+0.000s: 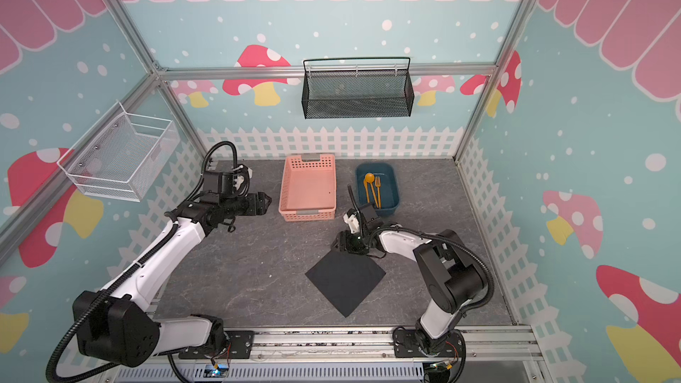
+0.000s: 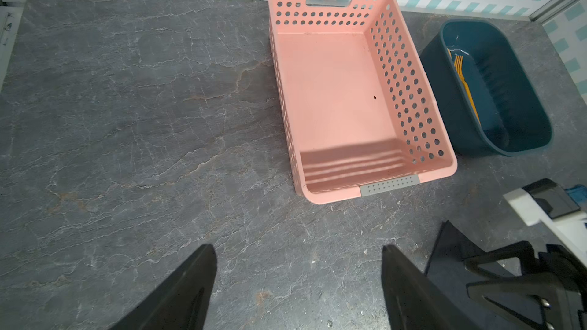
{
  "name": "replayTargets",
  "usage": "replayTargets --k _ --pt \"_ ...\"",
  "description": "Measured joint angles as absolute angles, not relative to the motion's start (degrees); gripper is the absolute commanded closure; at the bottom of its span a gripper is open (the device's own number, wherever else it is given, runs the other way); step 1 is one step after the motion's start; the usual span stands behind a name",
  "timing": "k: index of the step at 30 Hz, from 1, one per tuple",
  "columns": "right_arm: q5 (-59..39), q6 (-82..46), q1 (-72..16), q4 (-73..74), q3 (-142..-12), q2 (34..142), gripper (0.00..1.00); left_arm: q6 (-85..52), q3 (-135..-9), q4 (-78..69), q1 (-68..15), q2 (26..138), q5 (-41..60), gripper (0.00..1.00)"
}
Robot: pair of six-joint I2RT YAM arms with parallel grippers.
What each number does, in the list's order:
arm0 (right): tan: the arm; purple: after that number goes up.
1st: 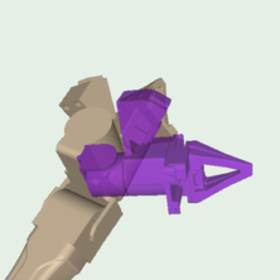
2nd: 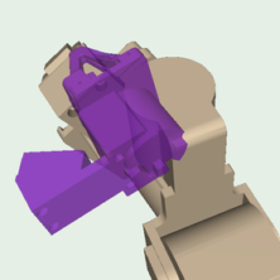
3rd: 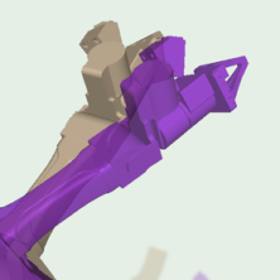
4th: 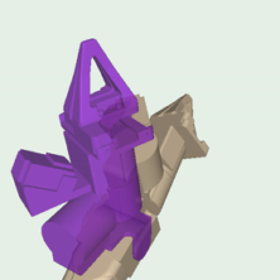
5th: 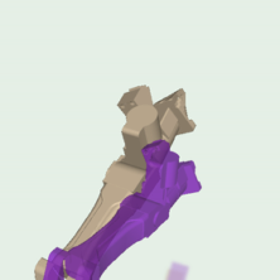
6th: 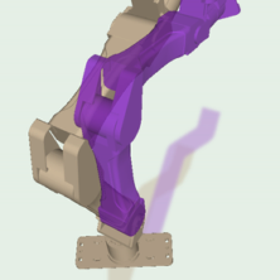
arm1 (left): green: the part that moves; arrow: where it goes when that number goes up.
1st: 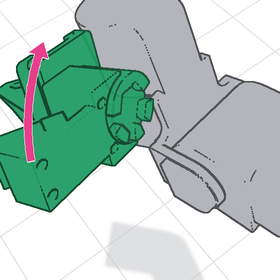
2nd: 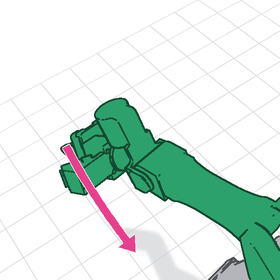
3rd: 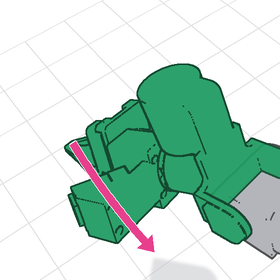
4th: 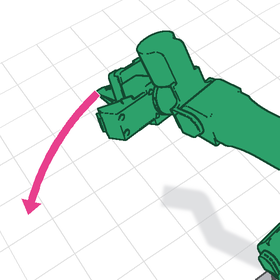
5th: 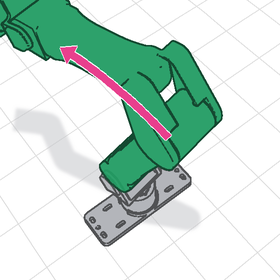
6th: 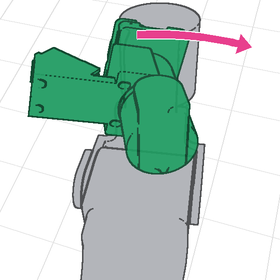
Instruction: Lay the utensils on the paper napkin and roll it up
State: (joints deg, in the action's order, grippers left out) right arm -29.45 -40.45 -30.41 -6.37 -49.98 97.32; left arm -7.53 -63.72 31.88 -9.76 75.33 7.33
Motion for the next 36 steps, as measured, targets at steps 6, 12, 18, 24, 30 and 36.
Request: replayTargets --k 6,12,18,24,30,36 --pt "-29.12 -39.86 -30.37 -5.89 -51.18 99.94 0.41 -7.53 -63.72 31.88 -9.76 75.33 7.35 0.17" --pt "-28.53 -39.07 -30.37 -5.72 -52.29 100.9 0.41 -7.53 -63.72 31.88 -9.76 75.33 7.35 0.17" --pt "-27.0 -38.02 -30.3 -6.55 -53.82 101.73 0.41 -7.53 -63.72 31.88 -9.76 75.33 7.33 0.17" --pt "-25.36 -36.69 -29.69 -8.88 -56.23 102.69 0.41 -7.51 -63.72 31.88 -9.76 75.33 7.33 0.17" --pt "-25.23 -35.81 -29.56 -11.2 -59.18 102.56 0.4 -7.53 -63.72 31.88 -9.76 75.33 7.33 0.17" --pt "-23.29 -33.32 -28.03 -16.12 -66.74 101.16 0.4 -7.53 -63.72 31.88 -9.76 75.33 7.33 0.16"
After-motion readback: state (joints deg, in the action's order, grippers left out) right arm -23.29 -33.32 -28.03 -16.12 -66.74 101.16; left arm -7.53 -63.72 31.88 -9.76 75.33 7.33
